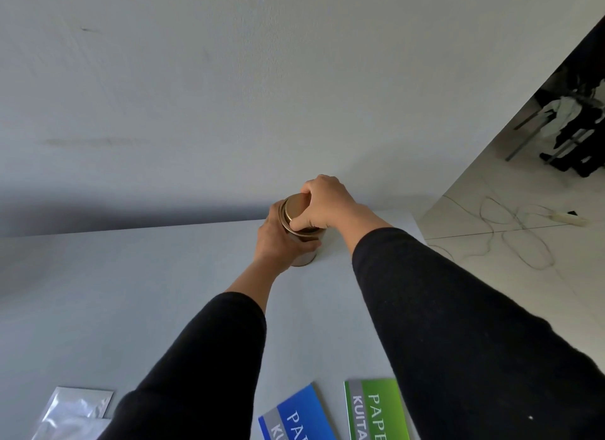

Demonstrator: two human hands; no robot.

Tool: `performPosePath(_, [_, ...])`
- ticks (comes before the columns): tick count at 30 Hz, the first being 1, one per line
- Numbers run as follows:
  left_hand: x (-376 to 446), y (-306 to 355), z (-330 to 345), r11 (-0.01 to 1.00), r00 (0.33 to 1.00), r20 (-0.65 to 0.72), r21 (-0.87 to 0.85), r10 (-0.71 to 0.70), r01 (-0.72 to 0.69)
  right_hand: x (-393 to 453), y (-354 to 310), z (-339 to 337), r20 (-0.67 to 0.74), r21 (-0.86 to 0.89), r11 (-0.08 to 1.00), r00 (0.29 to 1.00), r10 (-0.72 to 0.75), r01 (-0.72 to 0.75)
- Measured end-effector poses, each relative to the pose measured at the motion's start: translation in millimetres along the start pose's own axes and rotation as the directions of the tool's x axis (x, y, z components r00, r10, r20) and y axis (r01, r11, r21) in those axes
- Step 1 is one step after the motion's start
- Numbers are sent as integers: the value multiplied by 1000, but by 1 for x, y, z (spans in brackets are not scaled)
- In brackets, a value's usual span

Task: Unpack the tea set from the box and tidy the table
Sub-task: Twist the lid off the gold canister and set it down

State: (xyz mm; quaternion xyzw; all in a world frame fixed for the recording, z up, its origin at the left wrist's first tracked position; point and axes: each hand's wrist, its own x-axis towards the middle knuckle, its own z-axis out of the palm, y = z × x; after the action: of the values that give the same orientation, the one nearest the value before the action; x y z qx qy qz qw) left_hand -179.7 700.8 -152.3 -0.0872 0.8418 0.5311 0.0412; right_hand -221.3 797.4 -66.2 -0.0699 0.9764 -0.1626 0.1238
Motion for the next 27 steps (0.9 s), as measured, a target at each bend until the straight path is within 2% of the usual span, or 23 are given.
performPosePath(4, [3,-3,0,1000,1000,9,4,-4,4,3,4,-7,46,131,990,998,44,-50])
performPosePath(9, [4,-5,0,1000,1000,0,6,20,-20,0,7,-13,91,164,985,995,47,-61])
performPosePath(13, [4,-6,2,1000,1000,0,4,26,-26,-7,13,-14,69,297,952,996,49,-68])
performPosePath(18, [4,-5,-1,999,999,37,35,39,-40,-12,15,-9,23,361,930,998,57,-61])
performPosePath(23, [4,-5,-4,999,999,29,36,34,-35,-7,12,-13,-27,498,863,993,115,-86])
performPosePath(27, [3,-9,-11,995,997,79,98,-6,-2,-14,12,-12,-65,488,870,991,119,-72])
